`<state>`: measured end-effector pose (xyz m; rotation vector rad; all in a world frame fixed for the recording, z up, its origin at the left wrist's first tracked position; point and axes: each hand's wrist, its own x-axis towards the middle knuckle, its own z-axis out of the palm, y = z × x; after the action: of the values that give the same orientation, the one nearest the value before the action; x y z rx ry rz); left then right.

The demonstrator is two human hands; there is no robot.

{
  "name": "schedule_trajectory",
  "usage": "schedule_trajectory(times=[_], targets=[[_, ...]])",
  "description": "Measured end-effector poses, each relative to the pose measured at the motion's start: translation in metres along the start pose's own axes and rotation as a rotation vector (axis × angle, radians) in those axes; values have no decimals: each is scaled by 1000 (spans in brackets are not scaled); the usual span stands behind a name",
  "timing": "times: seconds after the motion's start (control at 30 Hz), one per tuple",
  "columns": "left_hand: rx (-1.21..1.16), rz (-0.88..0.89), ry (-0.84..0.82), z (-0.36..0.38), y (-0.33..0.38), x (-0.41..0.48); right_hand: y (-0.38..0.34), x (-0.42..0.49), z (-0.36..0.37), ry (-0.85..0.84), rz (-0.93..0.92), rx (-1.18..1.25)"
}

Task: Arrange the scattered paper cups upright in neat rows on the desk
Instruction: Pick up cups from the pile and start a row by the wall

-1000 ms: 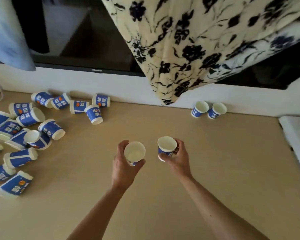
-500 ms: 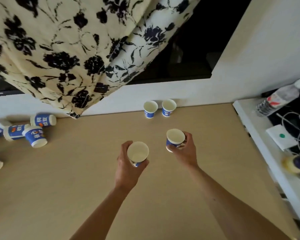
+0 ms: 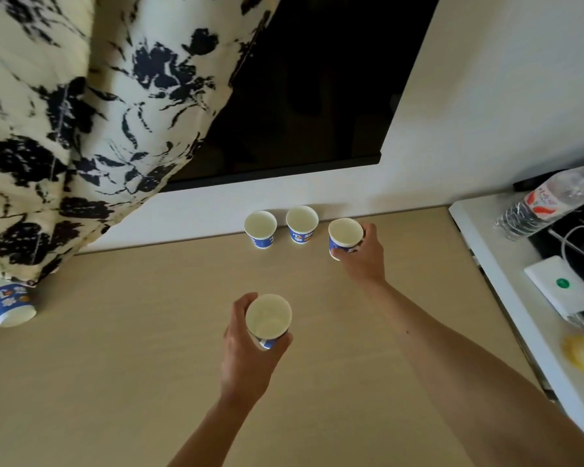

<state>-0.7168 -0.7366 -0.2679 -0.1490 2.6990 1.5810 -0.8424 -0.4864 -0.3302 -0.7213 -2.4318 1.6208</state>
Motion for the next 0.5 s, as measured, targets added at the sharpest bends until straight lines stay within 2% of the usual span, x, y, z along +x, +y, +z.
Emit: schedule_trajectory(times=[0.5], targets=[[79, -13, -1, 12, -7, -6, 7, 59, 16, -5, -78, -70]])
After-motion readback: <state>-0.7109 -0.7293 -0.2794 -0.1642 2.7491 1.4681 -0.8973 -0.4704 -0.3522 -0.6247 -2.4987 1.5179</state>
